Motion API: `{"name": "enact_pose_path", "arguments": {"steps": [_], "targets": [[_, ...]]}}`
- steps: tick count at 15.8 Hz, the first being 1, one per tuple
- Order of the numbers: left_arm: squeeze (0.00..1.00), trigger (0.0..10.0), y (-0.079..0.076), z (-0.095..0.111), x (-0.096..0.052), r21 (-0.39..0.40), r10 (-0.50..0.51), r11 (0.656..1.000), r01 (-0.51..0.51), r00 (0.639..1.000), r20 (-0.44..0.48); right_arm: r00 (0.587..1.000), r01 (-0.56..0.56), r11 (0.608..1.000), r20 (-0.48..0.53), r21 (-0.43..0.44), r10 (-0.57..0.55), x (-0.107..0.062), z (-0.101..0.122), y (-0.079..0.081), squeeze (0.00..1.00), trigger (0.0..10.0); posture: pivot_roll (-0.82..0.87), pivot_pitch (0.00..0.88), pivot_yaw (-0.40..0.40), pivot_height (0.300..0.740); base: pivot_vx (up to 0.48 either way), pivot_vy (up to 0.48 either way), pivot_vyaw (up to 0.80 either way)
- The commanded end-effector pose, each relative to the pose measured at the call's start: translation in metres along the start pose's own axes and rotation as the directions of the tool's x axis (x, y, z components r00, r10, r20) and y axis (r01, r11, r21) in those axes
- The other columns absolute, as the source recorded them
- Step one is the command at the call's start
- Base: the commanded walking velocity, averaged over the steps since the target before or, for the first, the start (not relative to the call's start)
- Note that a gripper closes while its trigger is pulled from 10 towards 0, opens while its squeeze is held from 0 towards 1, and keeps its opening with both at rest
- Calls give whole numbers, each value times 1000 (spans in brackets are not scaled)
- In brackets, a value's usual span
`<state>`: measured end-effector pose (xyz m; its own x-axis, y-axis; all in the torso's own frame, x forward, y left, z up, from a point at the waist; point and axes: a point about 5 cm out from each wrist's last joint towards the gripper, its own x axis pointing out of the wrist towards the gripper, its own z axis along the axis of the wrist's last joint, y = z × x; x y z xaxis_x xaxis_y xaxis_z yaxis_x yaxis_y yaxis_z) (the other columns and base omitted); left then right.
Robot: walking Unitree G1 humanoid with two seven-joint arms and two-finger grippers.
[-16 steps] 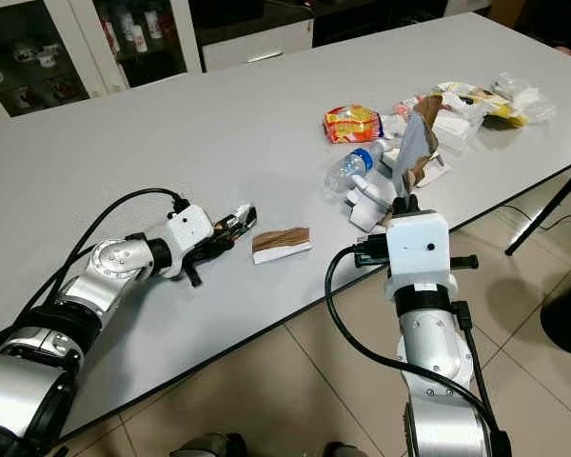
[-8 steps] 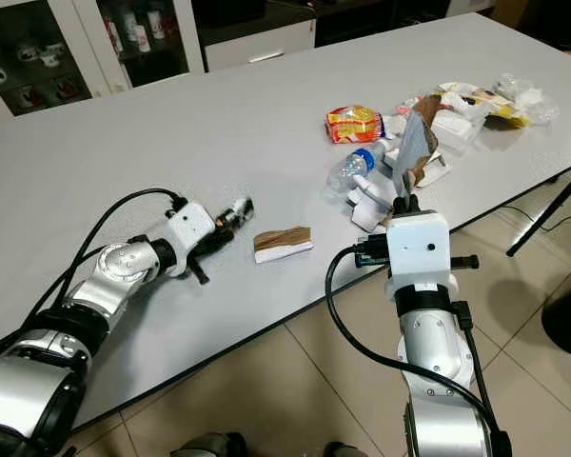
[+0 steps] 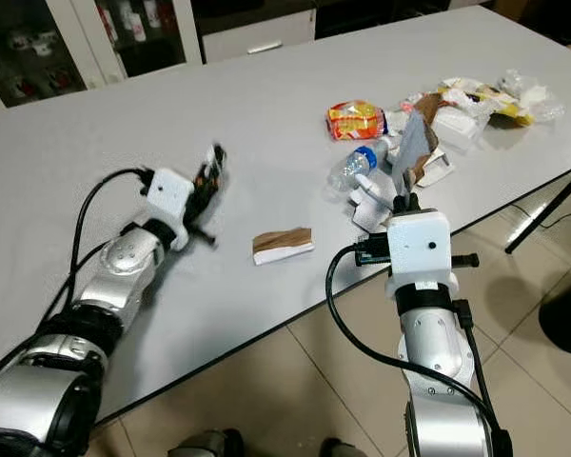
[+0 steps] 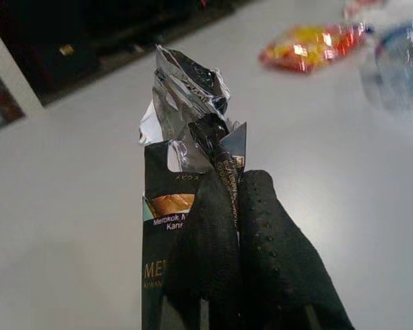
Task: Picking trash to rubbish bin
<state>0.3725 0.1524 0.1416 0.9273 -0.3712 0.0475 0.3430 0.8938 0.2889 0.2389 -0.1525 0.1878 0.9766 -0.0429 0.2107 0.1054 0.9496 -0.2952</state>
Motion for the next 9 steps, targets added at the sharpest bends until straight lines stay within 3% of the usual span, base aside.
{"name": "enact_pose_path", "arguments": {"steps": [1,2,4,9], "targets": [[0,0,1,4,-1,-22,55,998,-54,998,44,1000,8,1000,12,8,-8,0,1,-3,0,10000,125,98,-20,740,0,0,0],[0,0,-2,17,0,-53,105,994,-100,987,118,1000,12,1000,16,22,-13,1,1,-3,0,10000,127,95,-19,740,0,0,0],[0,0,-6,28,-3,-74,134,990,-122,974,181,1000,18,999,19,30,-19,0,2,-5,0,10000,124,94,-18,740,0,0,0],[0,0,-33,44,-14,-117,97,991,-68,961,261,999,52,998,4,45,-52,-1,0,-11,0,10000,113,90,-27,740,0,0,-100]]}}
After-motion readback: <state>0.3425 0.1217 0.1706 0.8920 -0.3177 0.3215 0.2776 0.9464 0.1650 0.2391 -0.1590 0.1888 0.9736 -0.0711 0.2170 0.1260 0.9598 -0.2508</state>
